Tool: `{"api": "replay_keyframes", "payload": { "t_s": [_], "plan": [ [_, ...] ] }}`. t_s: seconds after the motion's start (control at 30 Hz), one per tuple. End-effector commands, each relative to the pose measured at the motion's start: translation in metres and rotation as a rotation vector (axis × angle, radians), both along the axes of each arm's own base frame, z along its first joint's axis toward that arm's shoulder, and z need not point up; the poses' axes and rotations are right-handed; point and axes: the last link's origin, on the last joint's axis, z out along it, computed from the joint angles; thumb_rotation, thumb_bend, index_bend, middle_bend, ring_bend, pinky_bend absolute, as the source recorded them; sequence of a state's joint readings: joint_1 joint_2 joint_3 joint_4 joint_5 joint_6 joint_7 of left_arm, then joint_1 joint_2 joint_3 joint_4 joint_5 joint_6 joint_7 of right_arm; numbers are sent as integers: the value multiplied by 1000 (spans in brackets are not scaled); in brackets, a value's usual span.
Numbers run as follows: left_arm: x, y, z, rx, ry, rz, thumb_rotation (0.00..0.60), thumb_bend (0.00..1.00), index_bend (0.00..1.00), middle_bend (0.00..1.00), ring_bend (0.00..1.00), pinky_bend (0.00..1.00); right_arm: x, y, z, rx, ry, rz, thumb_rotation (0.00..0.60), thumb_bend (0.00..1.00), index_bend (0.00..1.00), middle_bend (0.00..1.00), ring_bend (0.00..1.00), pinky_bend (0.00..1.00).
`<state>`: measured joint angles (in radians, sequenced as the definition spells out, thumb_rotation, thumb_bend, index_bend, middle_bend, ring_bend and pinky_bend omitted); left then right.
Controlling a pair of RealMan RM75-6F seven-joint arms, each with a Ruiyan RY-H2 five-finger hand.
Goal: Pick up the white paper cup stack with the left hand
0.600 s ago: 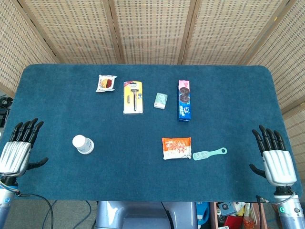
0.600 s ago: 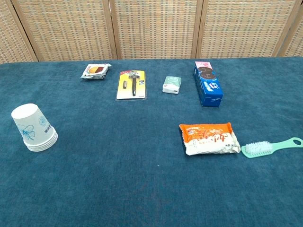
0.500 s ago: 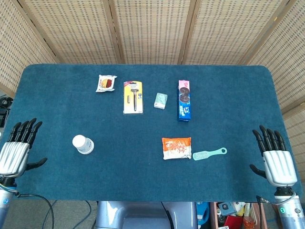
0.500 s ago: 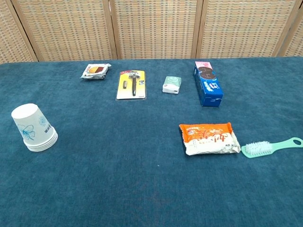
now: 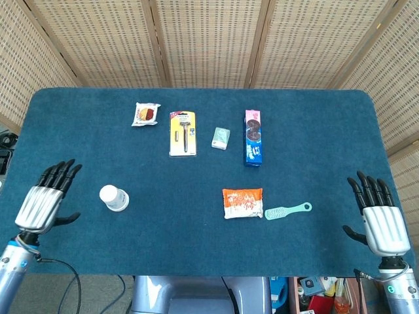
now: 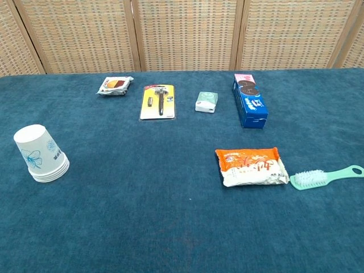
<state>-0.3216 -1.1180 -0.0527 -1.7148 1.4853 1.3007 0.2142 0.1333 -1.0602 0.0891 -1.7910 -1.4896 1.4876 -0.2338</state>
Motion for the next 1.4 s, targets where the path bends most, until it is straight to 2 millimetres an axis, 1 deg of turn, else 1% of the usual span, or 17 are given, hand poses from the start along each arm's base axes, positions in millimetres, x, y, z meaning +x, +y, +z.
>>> {"api": "replay_keyframes", "payload": {
  "t_s": [0.03, 0.1, 0.17, 0.2, 0.27, 0.37, 0.63, 0.77, 0.9, 1.1, 1.27, 1.4],
  "plan": [
    [10, 45, -34, -114, 89, -87, 600, 32, 0, 29, 47, 180, 0, -2, 1, -5, -7, 5, 600, 0, 0, 0, 0, 0],
    [9, 51, -44, -164, 101, -71, 600, 32, 0, 70, 81, 201, -1, -3, 1, -10, -11, 6, 600, 0, 0, 0, 0, 0],
    [9, 56, -48, -183, 112, -59, 600, 33, 12, 126, 123, 231, -2, -4, 2, -17, -20, 13, 600, 0, 0, 0, 0, 0],
    [9, 58, -51, -188, 114, -53, 600, 33, 28, 143, 137, 242, -3, -4, 2, -18, -25, 15, 600, 0, 0, 0, 0, 0],
    [8, 60, -54, -197, 117, -47, 600, 33, 96, 182, 168, 264, -5, -4, 2, -20, -25, 13, 600, 0, 0, 0, 0, 0],
    [7, 60, -59, -213, 128, -43, 600, 33, 153, 221, 199, 283, -8, -5, 3, -21, -26, -2, 600, 0, 0, 0, 0, 0],
    [4, 60, -59, -222, 148, -40, 600, 32, 240, 299, 266, 316, -13, -7, 6, -28, -36, -25, 600, 0, 0, 0, 0, 0],
    [2, 60, -60, -221, 156, -39, 600, 33, 262, 319, 285, 332, -13, -8, 5, -24, -39, -27, 600, 0, 0, 0, 0, 0],
    [2, 62, -64, -225, 151, -29, 600, 33, 279, 332, 301, 350, -13, -8, 6, -24, -42, -29, 600, 0, 0, 0, 0, 0],
    [2, 66, -70, -217, 152, -27, 600, 33, 327, 370, 353, 404, -14, -8, 7, -24, -48, -37, 600, 0, 0, 0, 0, 0],
    [2, 66, -70, -201, 163, -27, 600, 61, 458, 484, 436, 463, -15, -8, 8, -22, -51, -43, 600, 0, 0, 0, 0, 0],
    [1, 66, -64, -189, 156, -13, 600, 78, 501, 522, 471, 490, -15, -9, 7, -17, -55, -44, 600, 0, 0, 0, 0, 0]
  ]
}}
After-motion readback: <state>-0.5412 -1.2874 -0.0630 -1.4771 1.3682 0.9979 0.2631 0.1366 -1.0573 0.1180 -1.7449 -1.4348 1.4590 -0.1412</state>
